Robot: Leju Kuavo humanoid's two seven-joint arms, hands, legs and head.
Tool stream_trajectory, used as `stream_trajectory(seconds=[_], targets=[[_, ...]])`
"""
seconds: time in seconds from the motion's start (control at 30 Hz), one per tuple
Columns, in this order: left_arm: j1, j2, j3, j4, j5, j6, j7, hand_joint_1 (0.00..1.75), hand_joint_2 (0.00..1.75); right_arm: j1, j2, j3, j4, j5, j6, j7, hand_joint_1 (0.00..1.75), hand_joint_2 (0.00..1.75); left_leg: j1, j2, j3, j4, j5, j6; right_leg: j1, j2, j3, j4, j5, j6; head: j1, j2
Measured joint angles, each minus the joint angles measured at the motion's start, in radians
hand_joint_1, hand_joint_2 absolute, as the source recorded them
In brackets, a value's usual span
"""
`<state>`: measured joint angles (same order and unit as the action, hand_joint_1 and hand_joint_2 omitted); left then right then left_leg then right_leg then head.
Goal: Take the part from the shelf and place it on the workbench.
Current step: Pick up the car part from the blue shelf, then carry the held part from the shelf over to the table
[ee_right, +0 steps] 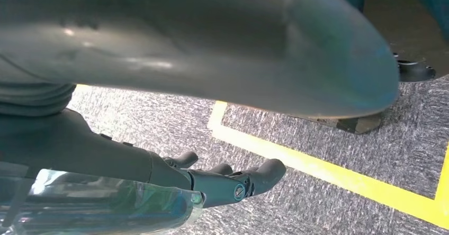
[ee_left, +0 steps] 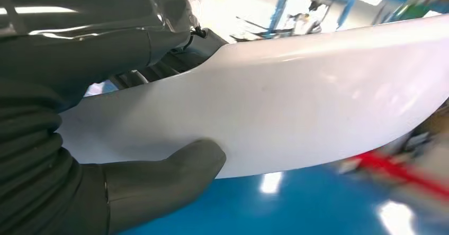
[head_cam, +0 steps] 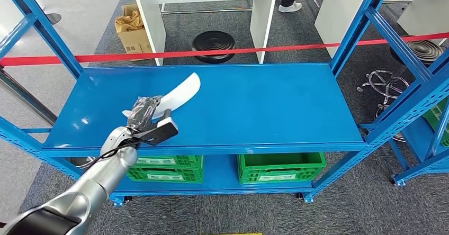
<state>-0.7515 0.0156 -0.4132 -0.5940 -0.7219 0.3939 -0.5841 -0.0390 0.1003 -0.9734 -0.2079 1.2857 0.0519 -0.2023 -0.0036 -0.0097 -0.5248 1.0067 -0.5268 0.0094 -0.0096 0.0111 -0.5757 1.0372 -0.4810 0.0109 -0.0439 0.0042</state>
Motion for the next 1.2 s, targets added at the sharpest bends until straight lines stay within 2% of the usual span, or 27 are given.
stream_trajectory(seconds=[0.1,0.2,0.3,0.33,0.43,0.5,0.57,0.7,0.83,0.97,1.07,1.13,1.2], targets=[[0.075,-0.016,0.034,-0.176,0.261,-0.135,-0.077,1.75,1.75,-0.002,0.0,-0.004,0.0,0.007,0.0,-0.002,0.0,0.0,0.0,0.001,0.0,0.0,-0.001,0.0,0.0,0.001,0.0,-0.001,0.0,0.0,0.0,0.0],[0.163,-0.038,0.06,-0.391,0.569,-0.293,-0.105,1.75,1.75,-0.002,0.0,-0.008,0.0,0.015,0.0,-0.004,0.0,0.0,0.0,0.001,-0.001,0.0,-0.001,0.0,0.0,0.001,-0.001,-0.001,0.0,0.0,0.0,0.0],[0.221,-0.055,0.071,-0.558,0.705,-0.383,-0.11,1.75,1.75,-0.004,-0.001,-0.011,0.0,0.019,0.0,-0.005,0.0,0.0,0.0,0.001,-0.001,0.0,-0.001,0.0,0.0,0.001,-0.001,-0.002,0.0,0.0,0.0,0.0],[0.24,-0.06,0.077,-0.611,0.752,-0.452,-0.11,1.75,1.75,-0.005,-0.001,-0.011,0.0,0.021,0.0,-0.007,0.0,0.0,0.0,0.002,-0.001,0.0,-0.001,0.0,0.0,0.002,-0.001,-0.002,0.0,0.0,0.0,0.0],[0.3,-0.096,0.096,-0.799,0.951,-0.771,-0.115,1.75,1.75,-0.007,-0.004,-0.011,0.0,0.03,0.001,-0.012,0.0,0.0,0.0,0.002,-0.002,0.0,-0.001,0.0,0.0,0.001,-0.002,-0.002,0.0,0.0,0.0,0.0],[0.329,-0.12,0.082,-0.926,1.028,-0.893,-0.118,1.75,1.75,-0.01,-0.005,-0.011,0.0,0.036,0.001,-0.013,0.0,0.0,0.0,0.002,-0.002,0.0,-0.001,0.0,0.0,0.002,-0.001,-0.002,0.0,0.0,0.0,0.0],[0.345,-0.126,0.045,-1.036,1.038,-0.899,-0.118,1.75,1.75,-0.013,-0.005,-0.011,0.0,0.043,0.002,-0.012,0.0,0.0,-0.001,0.002,-0.001,0.0,-0.002,0.0,-0.001,0.002,-0.001,-0.002,0.0,0.0,0.0,0.0],[0.337,-0.108,-0.052,-1.177,1.011,-0.81,-0.118,1.75,1.75,-0.021,-0.004,-0.009,0.0,0.058,0.01,0.024,0.0,0.0,-0.003,0.0,-0.001,0.001,-0.002,0.0,-0.002,0.0,0.0,-0.003,0.0,0.001,0.0,0.0],[0.3,-0.073,-0.125,-1.235,1.03,-0.727,-0.117,1.75,1.75,-0.025,-0.002,-0.001,0.0,0.074,0.022,0.08,0.0,0.0,-0.004,0.0,0.0,0.001,-0.002,0.001,-0.004,0.0,0.001,-0.003,0.001,0.002,0.0,0.0],[0.285,-0.04,-0.17,-1.264,1.032,-0.692,-0.117,1.75,1.75,-0.026,-0.002,0.01,0.0,0.084,0.028,0.101,0.0,0.0,-0.008,0.0,-0.001,0.003,-0.003,0.005,-0.008,0.001,0.001,-0.003,0.002,0.006,0.0,0.0],[0.283,-0.02,-0.187,-1.276,1.032,-0.684,-0.117,1.75,1.75,-0.026,-0.002,0.014,0.001,0.088,0.032,0.105,0.0,0.0,-0.012,0.0,-0.002,0.004,-0.001,0.014,-0.012,0.001,0.001,-0.006,0.007,0.014,0.0,0.0],[0.282,-0.011,-0.193,-1.282,1.033,-0.685,-0.117,1.75,1.75,-0.027,-0.004,0.014,0.001,0.088,0.033,0.106,0.0,0.0,-0.006,0.004,0.002,-0.011,0.013,0.026,-0.012,0.001,-0.001,-0.004,0.003,0.022,0.0,0.0],[0.28,-0.005,-0.196,-1.285,1.034,-0.692,-0.117,1.75,1.75,-0.029,-0.006,0.015,0.001,0.088,0.033,0.104,0.0,0.0,0.003,0.009,0.005,-0.027,0.026,0.035,-0.011,0.001,-0.028,0.054,-0.037,0.028,0.004,0.0]])
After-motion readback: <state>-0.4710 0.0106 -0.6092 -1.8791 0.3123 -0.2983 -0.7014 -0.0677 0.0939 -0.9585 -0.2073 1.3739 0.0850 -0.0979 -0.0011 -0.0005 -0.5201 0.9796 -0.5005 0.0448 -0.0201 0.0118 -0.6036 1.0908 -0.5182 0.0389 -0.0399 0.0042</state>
